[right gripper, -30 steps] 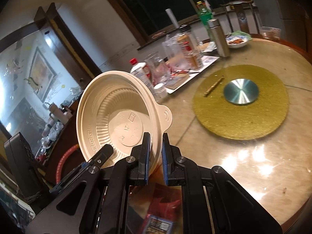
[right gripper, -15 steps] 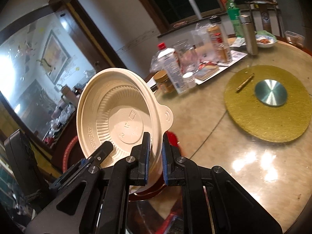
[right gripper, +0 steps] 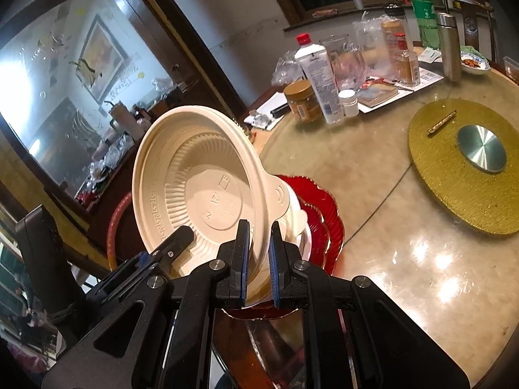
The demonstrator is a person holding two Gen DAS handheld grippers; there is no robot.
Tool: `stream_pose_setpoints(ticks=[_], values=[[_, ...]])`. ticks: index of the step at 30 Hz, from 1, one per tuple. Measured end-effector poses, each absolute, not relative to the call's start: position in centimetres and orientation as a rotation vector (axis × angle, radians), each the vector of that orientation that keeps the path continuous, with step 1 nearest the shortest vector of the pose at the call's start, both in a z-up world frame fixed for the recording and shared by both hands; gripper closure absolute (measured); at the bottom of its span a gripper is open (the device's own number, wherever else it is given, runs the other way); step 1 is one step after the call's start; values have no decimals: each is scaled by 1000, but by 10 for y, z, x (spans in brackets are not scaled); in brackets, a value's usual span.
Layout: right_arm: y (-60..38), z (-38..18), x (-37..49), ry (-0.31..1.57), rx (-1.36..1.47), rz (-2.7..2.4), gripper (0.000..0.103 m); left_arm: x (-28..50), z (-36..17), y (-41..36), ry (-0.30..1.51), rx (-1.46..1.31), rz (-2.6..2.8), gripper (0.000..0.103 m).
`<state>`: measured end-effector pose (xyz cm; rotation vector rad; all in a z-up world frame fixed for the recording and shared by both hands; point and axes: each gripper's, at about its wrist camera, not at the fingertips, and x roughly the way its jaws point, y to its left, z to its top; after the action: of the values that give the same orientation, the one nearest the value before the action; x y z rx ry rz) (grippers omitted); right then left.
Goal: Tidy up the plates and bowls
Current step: 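Lower the right tool's handled beige bowl into the stack while the left tool holds its bowl, then lower the left tool's white bowl onto the stack and open both tools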
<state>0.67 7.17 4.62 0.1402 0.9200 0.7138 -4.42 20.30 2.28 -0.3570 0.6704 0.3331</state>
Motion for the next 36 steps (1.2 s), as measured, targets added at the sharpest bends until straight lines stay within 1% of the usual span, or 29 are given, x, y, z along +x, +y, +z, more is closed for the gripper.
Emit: stream_pose_setpoints(ticks=[22,36], values=[[90,26,6,1019,103,708,93,-44,5,222,772,-388,323,83],[98,25,12,1045,71,689,93,-37,-4,231,822,-395,283,82]])
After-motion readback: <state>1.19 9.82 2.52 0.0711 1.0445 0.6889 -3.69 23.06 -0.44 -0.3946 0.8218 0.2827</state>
